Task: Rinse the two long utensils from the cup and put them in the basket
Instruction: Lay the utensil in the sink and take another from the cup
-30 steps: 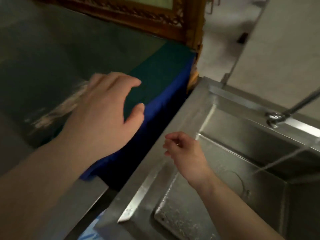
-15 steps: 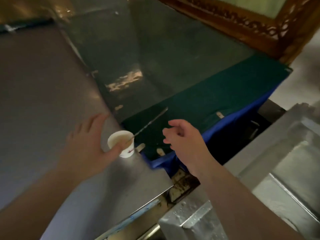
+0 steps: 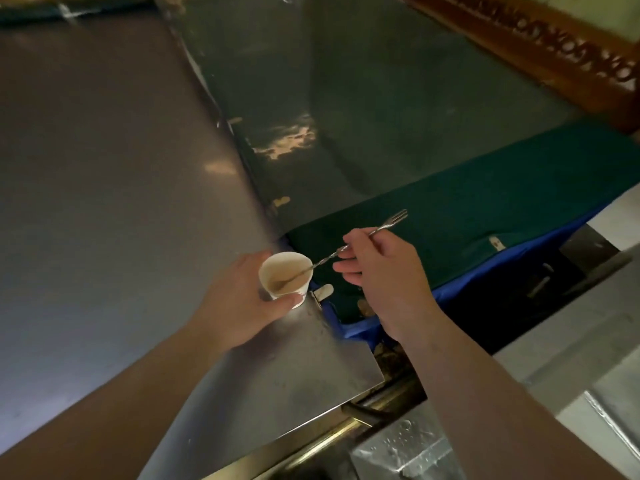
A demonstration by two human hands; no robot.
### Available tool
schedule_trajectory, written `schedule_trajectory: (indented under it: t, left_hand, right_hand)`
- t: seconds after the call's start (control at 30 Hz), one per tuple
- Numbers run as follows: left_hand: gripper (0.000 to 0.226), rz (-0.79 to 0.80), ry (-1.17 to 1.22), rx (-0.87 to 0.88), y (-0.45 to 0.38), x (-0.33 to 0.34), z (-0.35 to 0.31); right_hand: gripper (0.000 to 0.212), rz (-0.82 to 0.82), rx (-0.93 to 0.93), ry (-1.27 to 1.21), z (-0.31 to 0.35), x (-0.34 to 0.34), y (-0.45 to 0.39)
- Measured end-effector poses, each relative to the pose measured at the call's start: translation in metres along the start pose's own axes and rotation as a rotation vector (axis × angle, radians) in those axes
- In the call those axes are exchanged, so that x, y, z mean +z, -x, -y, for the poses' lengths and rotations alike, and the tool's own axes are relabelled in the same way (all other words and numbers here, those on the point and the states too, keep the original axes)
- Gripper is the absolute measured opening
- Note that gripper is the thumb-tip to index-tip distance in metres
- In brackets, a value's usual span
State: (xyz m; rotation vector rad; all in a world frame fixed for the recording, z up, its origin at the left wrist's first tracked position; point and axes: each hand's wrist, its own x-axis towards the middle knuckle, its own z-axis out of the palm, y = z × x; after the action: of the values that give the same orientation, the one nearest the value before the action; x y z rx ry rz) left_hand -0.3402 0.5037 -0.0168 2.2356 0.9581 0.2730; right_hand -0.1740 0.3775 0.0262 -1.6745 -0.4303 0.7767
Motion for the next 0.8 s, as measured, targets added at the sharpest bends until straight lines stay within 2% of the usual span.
schedule_trajectory:
  t: [0.3, 0.6, 0.8]
  left_hand:
    - [0.060, 0.011, -0.014, 0.020, -0.005, 0.003, 0.008]
    - [0.053, -0.010, -0.009, 0.056, -0.006, 0.004, 0.007]
    - [0.048, -0.003, 0.009, 0.028, -0.002, 0.002, 0.005]
  right_hand:
    - [0.023, -0.075, 0.097, -0.169, 0.002, -0.004, 0.006]
    - [0.022, -0.111, 0.257, -0.503, -0.003, -0.023, 0.018]
    - [0.024, -0.100, 0.289, -0.556, -0.005, -0.029, 0.025]
